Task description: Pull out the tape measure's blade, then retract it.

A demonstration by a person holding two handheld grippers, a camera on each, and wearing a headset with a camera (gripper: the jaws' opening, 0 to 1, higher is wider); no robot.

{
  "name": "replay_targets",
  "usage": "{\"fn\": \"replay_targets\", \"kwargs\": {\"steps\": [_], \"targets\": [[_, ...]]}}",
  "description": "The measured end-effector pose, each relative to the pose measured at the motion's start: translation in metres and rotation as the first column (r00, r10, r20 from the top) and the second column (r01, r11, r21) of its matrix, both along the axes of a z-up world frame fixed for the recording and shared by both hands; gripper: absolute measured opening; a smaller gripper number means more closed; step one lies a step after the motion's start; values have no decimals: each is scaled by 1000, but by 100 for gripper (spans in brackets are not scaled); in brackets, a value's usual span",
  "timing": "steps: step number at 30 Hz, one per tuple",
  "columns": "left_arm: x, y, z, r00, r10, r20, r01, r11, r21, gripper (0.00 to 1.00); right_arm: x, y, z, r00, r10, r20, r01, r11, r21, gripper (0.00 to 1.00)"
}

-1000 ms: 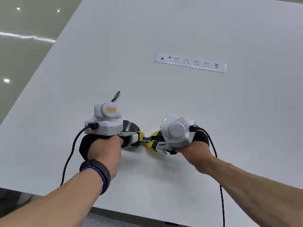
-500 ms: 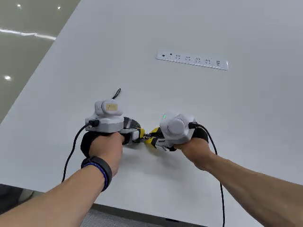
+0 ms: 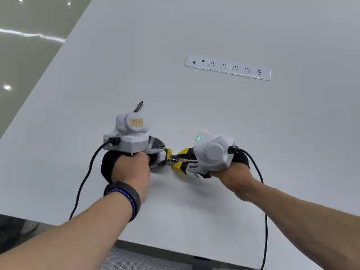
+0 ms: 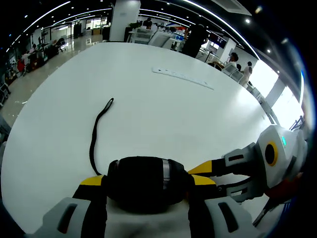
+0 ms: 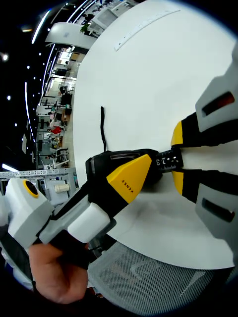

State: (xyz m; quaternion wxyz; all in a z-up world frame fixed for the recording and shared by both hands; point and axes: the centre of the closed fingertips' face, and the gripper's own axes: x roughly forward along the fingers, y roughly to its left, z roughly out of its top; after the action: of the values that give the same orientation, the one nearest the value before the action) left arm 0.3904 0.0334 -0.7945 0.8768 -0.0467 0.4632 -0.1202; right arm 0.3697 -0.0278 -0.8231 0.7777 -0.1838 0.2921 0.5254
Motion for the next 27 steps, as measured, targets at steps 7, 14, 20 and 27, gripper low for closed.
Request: {"fn": "replay_targets", "kwargs": {"steps": [7,14,20,27], "targets": [[0,0,0,1000,8,0,-8,1000,-14,63,3,3,1,1000,-16,7,16,1000,19,16],[1,0,-1,1000,-3,7,3,1000,-16,61,5,6,0,1000,-12,-12,13,1000,20,13],[1,1,0,1000,-18,1,18,999,-46,60,5,9,0,1000,-17,-24,18,1000,15,13],[1,-1,1,1000,-14,3,14,999,-42,59,6,12,-1,1000,-4,-31,4,1000,-6,13]]}}
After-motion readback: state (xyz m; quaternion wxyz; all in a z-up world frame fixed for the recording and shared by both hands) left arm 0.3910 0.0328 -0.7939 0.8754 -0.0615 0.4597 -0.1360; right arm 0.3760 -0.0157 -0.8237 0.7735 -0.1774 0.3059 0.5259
